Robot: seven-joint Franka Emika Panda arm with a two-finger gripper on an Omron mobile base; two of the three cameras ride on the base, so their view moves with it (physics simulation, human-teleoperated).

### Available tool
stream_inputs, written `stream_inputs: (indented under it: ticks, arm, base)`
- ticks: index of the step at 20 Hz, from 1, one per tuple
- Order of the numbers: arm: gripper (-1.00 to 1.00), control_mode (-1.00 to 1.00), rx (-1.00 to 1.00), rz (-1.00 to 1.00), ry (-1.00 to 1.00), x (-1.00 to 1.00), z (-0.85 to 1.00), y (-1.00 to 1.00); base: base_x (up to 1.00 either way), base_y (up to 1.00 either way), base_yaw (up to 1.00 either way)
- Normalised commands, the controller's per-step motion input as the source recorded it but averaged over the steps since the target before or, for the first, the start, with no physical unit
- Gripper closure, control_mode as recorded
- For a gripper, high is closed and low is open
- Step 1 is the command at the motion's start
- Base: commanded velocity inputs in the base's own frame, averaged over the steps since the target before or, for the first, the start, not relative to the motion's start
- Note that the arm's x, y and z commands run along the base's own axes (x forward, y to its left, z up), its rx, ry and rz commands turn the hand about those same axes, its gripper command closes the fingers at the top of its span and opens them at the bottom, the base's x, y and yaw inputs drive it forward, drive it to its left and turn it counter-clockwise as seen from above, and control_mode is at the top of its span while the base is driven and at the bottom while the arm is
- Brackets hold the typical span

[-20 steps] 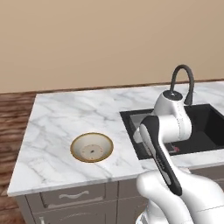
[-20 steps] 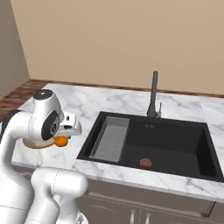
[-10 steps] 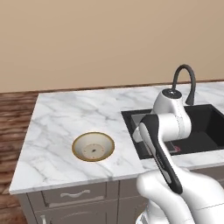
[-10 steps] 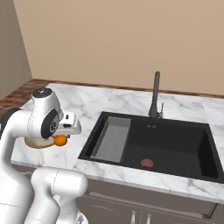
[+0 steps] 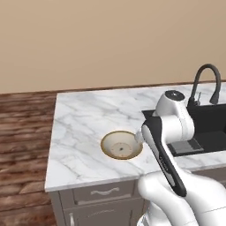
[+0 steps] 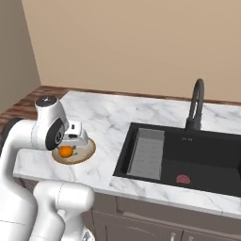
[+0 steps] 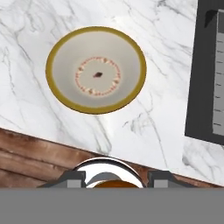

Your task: Pick the bell peppers from the cabinet and place them in one bowl. Pick the tangerine from the sink and place it in the other bowl.

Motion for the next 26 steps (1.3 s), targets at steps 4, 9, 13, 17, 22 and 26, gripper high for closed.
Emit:
stream_inputs:
  ticks: [4, 9, 13, 17, 22, 26]
  arm:
    - [1.00, 1.00, 0.00, 0.00, 0.00, 0.00, 0.00, 0.00]
    - [1.00, 1.00, 0.00, 0.00, 0.00, 0.00, 0.00, 0.00]
    - [1.00, 1.00, 0.00, 0.00, 0.00, 0.00, 0.00, 0.00]
    - [1.00, 1.00, 0.00, 0.00, 0.00, 0.00, 0.00, 0.00]
    - [1.00, 1.00, 0.00, 0.00, 0.00, 0.00, 0.00, 0.00]
    - [1.00, 1.00, 0.00, 0.00, 0.00, 0.00, 0.00, 0.00]
  base:
    - [0.43, 0.25, 0.00]
    - [0.71, -0.43, 0.06]
    - [0.52, -0.13, 0.00]
    - [0.38, 0.00, -0.01]
    - [0.02, 0.00, 0.00]
    - [0.00, 0.00, 0.00]
